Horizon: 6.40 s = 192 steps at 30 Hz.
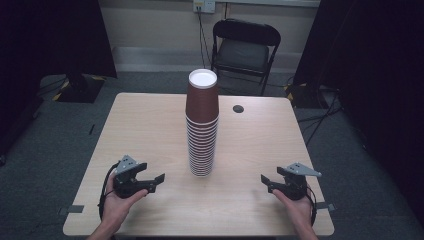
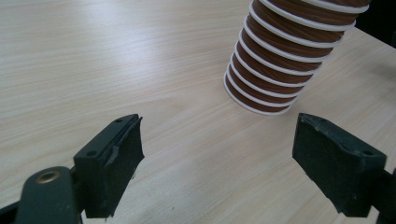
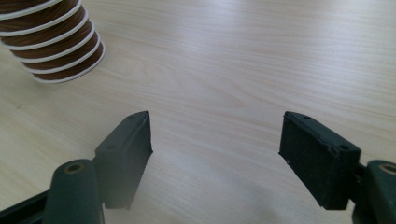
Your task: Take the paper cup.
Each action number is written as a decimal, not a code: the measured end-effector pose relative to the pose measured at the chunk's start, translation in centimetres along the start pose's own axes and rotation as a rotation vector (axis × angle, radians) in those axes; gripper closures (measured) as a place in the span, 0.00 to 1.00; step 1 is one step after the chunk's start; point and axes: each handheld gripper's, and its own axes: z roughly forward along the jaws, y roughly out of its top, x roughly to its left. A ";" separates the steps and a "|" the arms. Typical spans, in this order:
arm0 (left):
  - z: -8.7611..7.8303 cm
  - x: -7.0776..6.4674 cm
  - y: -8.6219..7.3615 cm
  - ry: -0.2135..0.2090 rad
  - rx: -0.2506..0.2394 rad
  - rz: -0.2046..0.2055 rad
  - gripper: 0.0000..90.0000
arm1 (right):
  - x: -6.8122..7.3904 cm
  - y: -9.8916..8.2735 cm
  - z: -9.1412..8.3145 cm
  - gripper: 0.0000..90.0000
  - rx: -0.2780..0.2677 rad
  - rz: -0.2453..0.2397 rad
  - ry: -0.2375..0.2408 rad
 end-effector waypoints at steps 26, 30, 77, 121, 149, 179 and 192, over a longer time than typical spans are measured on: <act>-1.4 -2.8 2.2 -0.079 -0.118 0.089 0.18 | 0.1 0.4 -0.4 0.31 0.018 0.068 0.077; -2.0 -3.1 3.3 -0.111 -0.188 0.071 0.19 | 0.3 0.4 -0.5 0.29 0.000 0.058 0.085; -2.8 -7.5 18.7 -0.246 -0.305 0.229 0.17 | 1.2 0.2 -0.6 0.28 0.011 0.027 0.135; 4.0 -9.4 23.9 -0.201 -0.185 0.249 0.10 | 1.3 0.3 -1.0 0.23 -0.028 0.027 0.166; 4.3 -9.3 23.6 -0.215 -0.187 0.247 0.11 | 1.4 0.3 -0.9 0.24 -0.016 0.014 0.170; 2.6 -9.9 25.7 -0.225 -0.346 0.223 0.12 | 1.4 0.3 -0.9 0.24 -0.015 0.026 0.166; 1.3 -10.8 27.2 -0.215 -0.415 0.219 0.12 | 1.4 0.3 -1.1 0.25 -0.031 0.028 0.168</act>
